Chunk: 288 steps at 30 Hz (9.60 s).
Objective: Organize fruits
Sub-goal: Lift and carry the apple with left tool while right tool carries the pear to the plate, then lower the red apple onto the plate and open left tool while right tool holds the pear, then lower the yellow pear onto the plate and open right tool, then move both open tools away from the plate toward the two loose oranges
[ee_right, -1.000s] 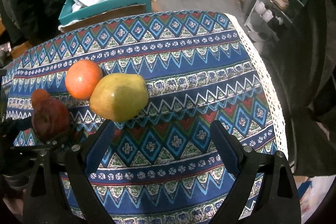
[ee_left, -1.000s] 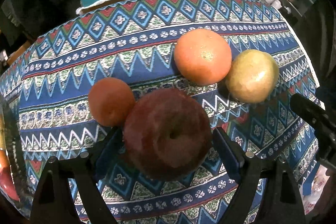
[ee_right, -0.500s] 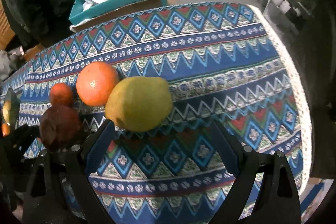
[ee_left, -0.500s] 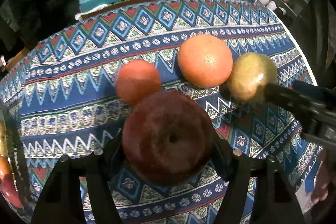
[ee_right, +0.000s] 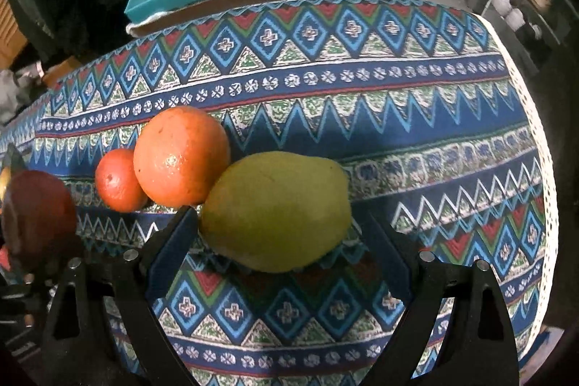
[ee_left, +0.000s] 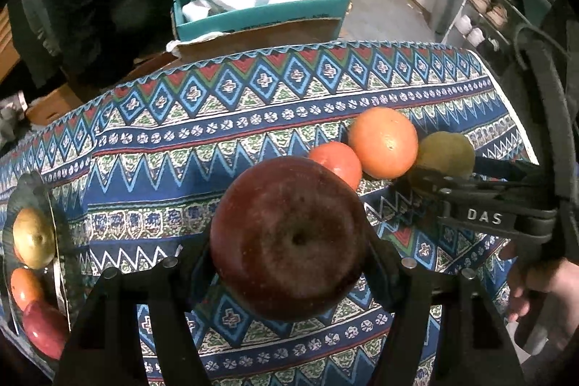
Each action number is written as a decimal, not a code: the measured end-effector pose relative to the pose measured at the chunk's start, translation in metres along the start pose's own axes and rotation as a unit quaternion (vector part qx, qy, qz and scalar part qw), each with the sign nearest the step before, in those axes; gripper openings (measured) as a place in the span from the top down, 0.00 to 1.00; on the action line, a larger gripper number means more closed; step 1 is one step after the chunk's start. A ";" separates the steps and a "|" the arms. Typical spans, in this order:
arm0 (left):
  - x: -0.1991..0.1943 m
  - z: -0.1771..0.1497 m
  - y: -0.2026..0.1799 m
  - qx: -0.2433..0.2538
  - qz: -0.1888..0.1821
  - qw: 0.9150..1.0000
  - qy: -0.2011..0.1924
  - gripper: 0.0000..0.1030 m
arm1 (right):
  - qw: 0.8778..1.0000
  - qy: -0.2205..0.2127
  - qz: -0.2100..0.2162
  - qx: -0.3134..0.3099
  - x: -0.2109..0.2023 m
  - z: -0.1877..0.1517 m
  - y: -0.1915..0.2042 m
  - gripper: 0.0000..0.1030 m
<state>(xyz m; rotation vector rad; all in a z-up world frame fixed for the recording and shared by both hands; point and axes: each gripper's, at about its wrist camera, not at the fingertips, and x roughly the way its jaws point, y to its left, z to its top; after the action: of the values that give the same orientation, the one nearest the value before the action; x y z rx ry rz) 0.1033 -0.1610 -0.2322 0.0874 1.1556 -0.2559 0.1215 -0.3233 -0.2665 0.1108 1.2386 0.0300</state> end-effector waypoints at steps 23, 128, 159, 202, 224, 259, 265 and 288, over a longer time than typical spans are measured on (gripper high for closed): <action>0.003 -0.009 0.006 -0.007 0.001 1.000 0.005 0.31 | 0.996 -0.053 -0.039 -0.052 0.005 -0.014 0.024 0.18; -0.106 -0.073 0.212 -0.172 0.069 0.981 -0.064 0.31 | 0.960 -0.194 0.078 -0.187 -0.157 0.004 0.254 0.18; -0.089 -0.090 0.252 -0.203 0.048 0.977 -0.039 0.18 | 0.961 -0.110 0.108 -0.230 -0.082 0.003 0.325 0.18; -0.105 -0.124 0.324 -0.287 0.089 0.953 -0.035 0.18 | 0.949 -0.058 0.125 -0.283 -0.061 -0.005 0.368 0.12; -0.137 -0.089 0.266 -0.231 0.071 0.967 -0.080 0.17 | 0.968 -0.129 0.070 -0.204 -0.120 0.001 0.289 0.12; -0.129 -0.023 0.096 -0.065 0.040 0.993 -0.086 0.17 | 0.977 -0.183 -0.041 -0.102 -0.169 -0.011 0.117 0.12; -0.120 -0.015 0.070 -0.039 0.040 0.995 -0.081 0.17 | 0.976 -0.184 -0.062 -0.093 -0.170 -0.016 0.090 0.12; -0.036 0.000 0.011 0.022 0.030 0.999 -0.022 0.17 | 0.990 -0.097 -0.091 -0.047 -0.100 -0.016 0.026 0.12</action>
<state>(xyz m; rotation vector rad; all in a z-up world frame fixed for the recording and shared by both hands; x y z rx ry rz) 0.0927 -0.1447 -0.2003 0.1540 1.1026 -0.2292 0.0745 -0.3044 -0.1746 -0.0799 1.0461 -0.0790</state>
